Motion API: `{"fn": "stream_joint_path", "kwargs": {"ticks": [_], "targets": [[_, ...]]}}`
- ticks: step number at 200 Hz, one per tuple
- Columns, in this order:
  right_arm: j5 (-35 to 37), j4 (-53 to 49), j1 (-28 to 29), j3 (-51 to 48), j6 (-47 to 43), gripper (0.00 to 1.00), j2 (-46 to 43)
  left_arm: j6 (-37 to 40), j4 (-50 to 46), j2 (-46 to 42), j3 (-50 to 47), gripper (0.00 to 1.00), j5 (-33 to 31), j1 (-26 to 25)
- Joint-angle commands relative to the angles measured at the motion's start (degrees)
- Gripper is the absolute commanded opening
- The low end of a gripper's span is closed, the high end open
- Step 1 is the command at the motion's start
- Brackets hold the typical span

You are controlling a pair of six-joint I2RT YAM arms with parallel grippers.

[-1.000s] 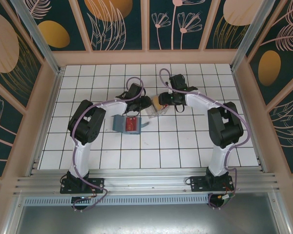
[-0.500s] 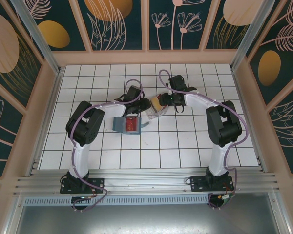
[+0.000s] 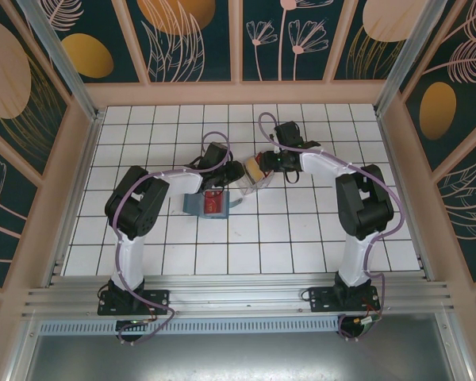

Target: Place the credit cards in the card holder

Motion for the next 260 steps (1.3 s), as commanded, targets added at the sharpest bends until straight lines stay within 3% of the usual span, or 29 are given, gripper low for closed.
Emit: {"fn": "stream_joint_path", "kwargs": {"ticks": [1, 96, 125, 179, 260], "targets": [[1.0, -1.4, -0.6, 1.7, -0.5, 0.57, -2.7, -0.6, -3.2, -0.7, -1.6, 0.43, 0.9, 0.3], [-0.7, -1.2, -0.5, 1.4, -0.4, 0.49, -3.6, -0.8, -3.2, -0.7, -1.5, 0.43, 1.0, 0.2], [-1.6, -1.0, -0.4, 1.2, -0.4, 0.43, -3.8, -0.8, -3.3, -0.8, -1.5, 0.43, 1.1, 0.2], [-2.2, -1.2, -0.4, 1.4, -0.8, 0.20, -3.9, -0.8, -3.3, -0.8, -1.7, 0.43, 1.1, 0.2], [-2.2, -2.2, -0.1, 2.5, -1.7, 0.14, -4.7, -0.8, -3.4, -0.5, -1.1, 0.43, 1.5, 0.2]]}}
